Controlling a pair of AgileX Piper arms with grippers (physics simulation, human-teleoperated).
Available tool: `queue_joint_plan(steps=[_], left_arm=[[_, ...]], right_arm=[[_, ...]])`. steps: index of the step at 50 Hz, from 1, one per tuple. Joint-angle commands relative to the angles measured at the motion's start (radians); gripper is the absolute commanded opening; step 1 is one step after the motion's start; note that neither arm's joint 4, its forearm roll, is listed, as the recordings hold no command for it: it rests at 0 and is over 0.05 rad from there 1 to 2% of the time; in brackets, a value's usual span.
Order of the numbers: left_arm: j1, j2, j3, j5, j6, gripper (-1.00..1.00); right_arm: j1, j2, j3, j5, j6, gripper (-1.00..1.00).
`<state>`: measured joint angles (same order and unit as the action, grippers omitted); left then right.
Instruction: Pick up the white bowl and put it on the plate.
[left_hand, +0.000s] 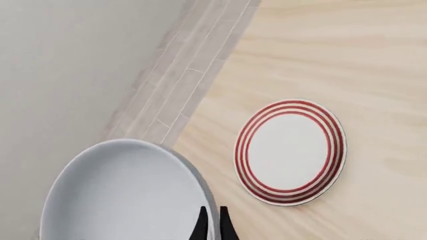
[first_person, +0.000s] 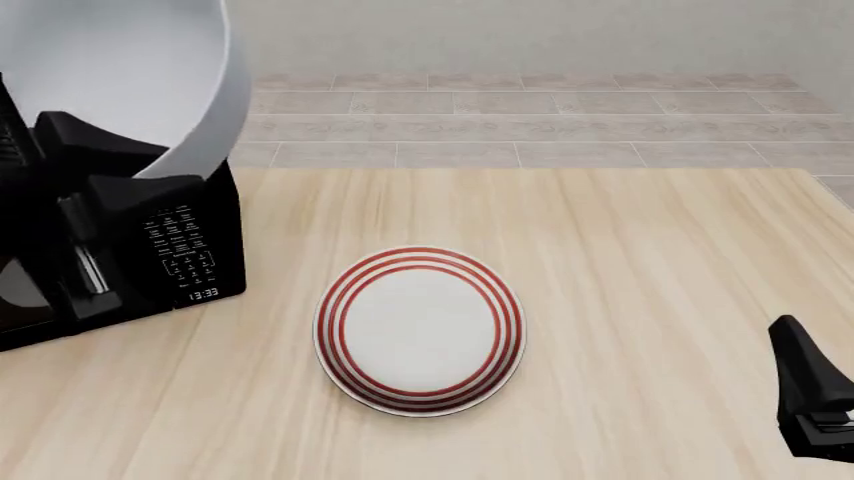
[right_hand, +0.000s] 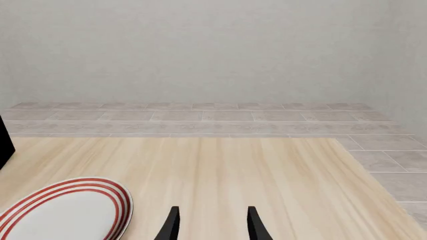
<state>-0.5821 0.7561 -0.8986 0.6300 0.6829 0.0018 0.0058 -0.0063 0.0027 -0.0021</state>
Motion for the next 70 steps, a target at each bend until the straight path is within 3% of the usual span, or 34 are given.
queue_joint_plan(steps=[1,5,42,70], left_arm=[[-0.06,0.015,0.007,-0.023,-0.025,-1.0],[-0.078,0.013,0.054,-0.054,-0.019,-1.0],[-0.166,0.186,-0.023,-0.081,-0.101,-1.0],[-0.234,0.295,0.055,-0.21,-0.164,-1.0]], right_arm=[[0.002,-0.002,0.002,0.0,0.0,1.0],[0.002,-0.001,0.002,-0.001,0.0,1.0],[0.002,0.001,-0.003,0.001,0.0,1.0],[0.002,0.005,0.0,-0.005,0.0,1.0]])
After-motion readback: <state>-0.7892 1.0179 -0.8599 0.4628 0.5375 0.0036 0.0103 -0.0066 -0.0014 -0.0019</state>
